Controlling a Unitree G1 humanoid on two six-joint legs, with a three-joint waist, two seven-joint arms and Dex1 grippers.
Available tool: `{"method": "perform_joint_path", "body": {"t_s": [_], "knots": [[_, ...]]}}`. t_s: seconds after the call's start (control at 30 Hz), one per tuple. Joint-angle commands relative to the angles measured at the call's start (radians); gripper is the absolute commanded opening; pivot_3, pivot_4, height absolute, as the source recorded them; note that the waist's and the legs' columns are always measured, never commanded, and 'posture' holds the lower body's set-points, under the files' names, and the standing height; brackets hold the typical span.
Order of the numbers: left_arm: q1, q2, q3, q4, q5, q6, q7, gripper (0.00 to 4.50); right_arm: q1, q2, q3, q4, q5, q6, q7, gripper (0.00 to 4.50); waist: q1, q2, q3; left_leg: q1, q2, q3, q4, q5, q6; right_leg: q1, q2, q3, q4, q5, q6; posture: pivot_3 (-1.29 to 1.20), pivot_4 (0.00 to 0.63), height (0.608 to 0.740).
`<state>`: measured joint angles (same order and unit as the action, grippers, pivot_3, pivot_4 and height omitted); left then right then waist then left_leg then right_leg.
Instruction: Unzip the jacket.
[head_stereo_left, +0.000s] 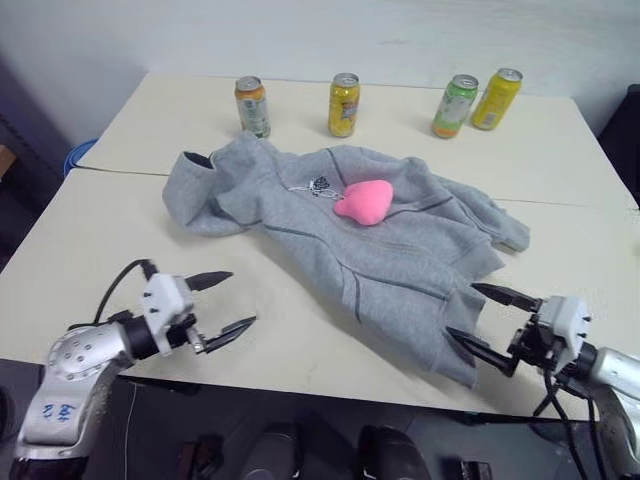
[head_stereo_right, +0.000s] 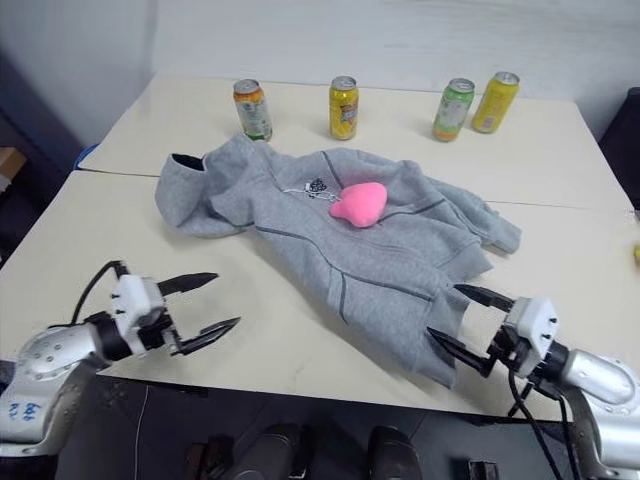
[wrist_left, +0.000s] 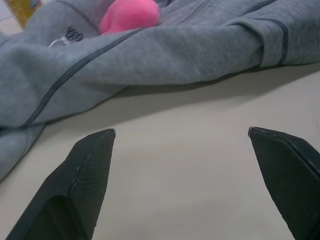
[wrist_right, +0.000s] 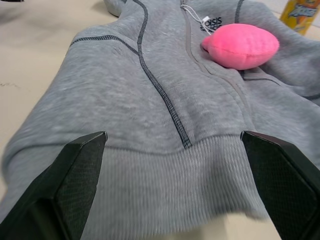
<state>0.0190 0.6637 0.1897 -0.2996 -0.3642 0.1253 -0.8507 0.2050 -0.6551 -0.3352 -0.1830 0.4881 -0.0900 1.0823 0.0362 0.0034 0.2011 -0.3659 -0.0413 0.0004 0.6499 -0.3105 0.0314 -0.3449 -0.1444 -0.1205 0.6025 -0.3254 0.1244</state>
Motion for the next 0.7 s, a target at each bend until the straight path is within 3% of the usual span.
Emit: {"method": "perform_joint_path", "body": {"t_s": [0.03, 0.1, 0.17, 0.3, 0.43, 0.6, 0.7], "knots": [[-0.001, 0.014, 0.018, 0.050, 0.016, -0.053, -0.020, 4.48, 0.022, -0.004, -0.024, -0.054, 0.021, -0.022, 0.004, 4.50, -0.009, 0.000, 0.000, 0.000, 0.001, 0.001, 0.000, 0.000, 0.000, -0.001, 0.001, 0.001, 0.000, 0.000, 0.000, 0.00, 0.150, 0.740], [-0.013, 0.011, 0.049, 0.072, -0.008, -0.052, -0.013, 4.48, 0.043, 0.008, -0.022, -0.070, 0.020, -0.029, -0.004, 4.50, -0.013, 0.000, 0.000, 0.001, 0.002, 0.003, -0.001, 0.000, -0.001, -0.002, 0.003, 0.003, 0.002, 0.000, 0.000, 0.00, 0.150, 0.740], [-0.008, 0.052, 0.098, 0.030, -0.262, 0.216, -0.062, 4.48, 0.065, 0.013, -0.017, -0.085, 0.023, -0.033, -0.001, 4.50, -0.011, 0.000, 0.000, 0.000, 0.003, 0.004, 0.000, 0.000, -0.001, -0.003, 0.004, 0.004, 0.002, 0.000, -0.001, 0.00, 0.150, 0.740], [-0.019, 0.070, 0.067, -0.010, -0.168, 0.130, -0.075, 4.48, 0.102, 0.013, -0.009, -0.110, 0.030, -0.025, -0.004, 4.50, -0.008, 0.000, 0.000, -0.002, 0.003, 0.004, 0.001, 0.000, -0.001, -0.005, 0.000, 0.006, 0.004, 0.001, -0.001, 0.00, 0.150, 0.740], [-0.043, 0.054, 0.066, -0.005, -0.162, 0.111, -0.066, 4.48, 0.112, 0.017, 0.004, -0.143, 0.039, -0.015, -0.016, 4.50, -0.008, 0.000, 0.000, -0.002, 0.002, 0.005, 0.001, 0.000, -0.001, -0.005, 0.000, 0.007, 0.002, 0.001, -0.001, 0.00, 0.150, 0.740], [-0.037, 0.098, 0.065, 0.020, -0.121, 0.112, -0.091, 4.48, 0.094, -0.040, 0.064, -0.315, 0.152, 0.200, -0.061, 4.50, -0.015, 0.000, 0.000, -0.002, 0.003, 0.006, 0.000, 0.000, -0.001, -0.008, 0.000, 0.009, 0.002, 0.001, -0.001, 0.00, 0.150, 0.740], [-0.103, 0.124, 0.049, 0.084, -0.051, 0.077, -0.072, 4.48, 0.015, -0.073, 0.146, -0.389, 0.139, 0.287, -0.088, 4.50, -0.012, 0.000, 0.000, -0.002, 0.004, 0.008, 0.001, 0.000, -0.001, -0.010, 0.001, 0.011, 0.003, 0.001, -0.002, 0.00, 0.150, 0.740]]}}
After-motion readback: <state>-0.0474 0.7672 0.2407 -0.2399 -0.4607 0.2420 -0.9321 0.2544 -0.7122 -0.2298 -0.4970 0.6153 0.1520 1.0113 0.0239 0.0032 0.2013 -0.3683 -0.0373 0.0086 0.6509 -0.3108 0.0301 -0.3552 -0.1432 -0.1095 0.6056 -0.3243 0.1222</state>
